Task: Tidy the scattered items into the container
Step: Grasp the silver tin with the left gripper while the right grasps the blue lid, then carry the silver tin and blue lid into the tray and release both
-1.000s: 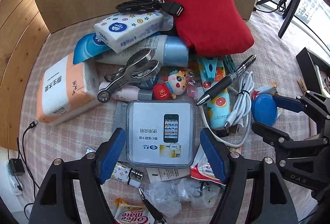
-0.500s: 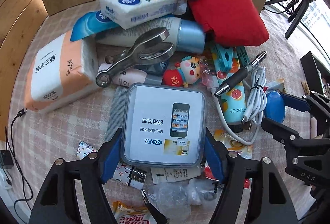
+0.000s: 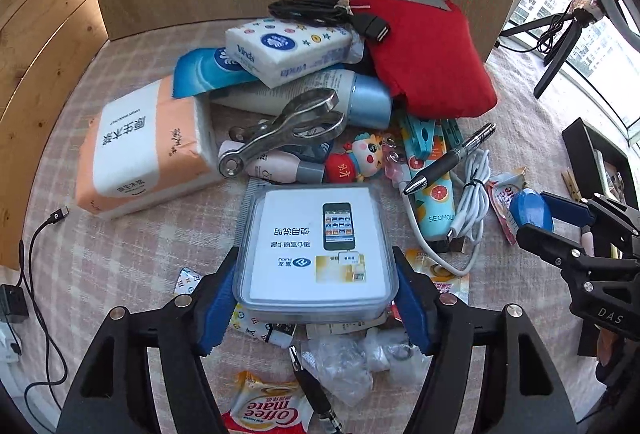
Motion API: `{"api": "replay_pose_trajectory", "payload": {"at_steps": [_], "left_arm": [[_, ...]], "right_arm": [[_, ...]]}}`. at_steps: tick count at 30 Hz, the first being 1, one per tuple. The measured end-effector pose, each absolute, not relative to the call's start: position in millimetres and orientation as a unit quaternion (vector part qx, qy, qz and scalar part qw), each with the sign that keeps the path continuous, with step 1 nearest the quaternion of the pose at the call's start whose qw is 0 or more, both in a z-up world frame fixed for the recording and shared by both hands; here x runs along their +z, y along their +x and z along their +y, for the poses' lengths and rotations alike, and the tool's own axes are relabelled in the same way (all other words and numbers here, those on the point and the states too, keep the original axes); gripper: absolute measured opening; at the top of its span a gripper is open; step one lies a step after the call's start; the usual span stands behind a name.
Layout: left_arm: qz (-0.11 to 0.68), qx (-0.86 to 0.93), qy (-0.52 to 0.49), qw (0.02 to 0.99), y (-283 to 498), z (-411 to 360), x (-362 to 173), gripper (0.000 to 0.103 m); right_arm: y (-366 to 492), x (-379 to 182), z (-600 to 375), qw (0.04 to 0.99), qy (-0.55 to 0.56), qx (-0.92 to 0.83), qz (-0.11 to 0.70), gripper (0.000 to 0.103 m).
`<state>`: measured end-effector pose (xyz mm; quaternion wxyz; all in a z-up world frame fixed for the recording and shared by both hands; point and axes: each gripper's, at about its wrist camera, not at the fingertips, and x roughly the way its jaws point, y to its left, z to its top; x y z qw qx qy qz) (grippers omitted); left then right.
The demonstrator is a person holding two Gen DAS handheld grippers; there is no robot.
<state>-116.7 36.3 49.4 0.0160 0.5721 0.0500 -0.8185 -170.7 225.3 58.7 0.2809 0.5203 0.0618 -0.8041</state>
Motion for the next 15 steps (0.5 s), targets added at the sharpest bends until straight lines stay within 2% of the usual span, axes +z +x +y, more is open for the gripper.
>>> {"api": "replay_pose_trajectory", "payload": {"at_steps": [15], "left_arm": [[0.061, -0.838, 0.542, 0.011, -93.5, 27.3, 76.9, 0.067]], "right_arm": [[-141.0, 86.7, 251.8, 0.288, 0.491, -0.822, 0.026, 0.050]]}}
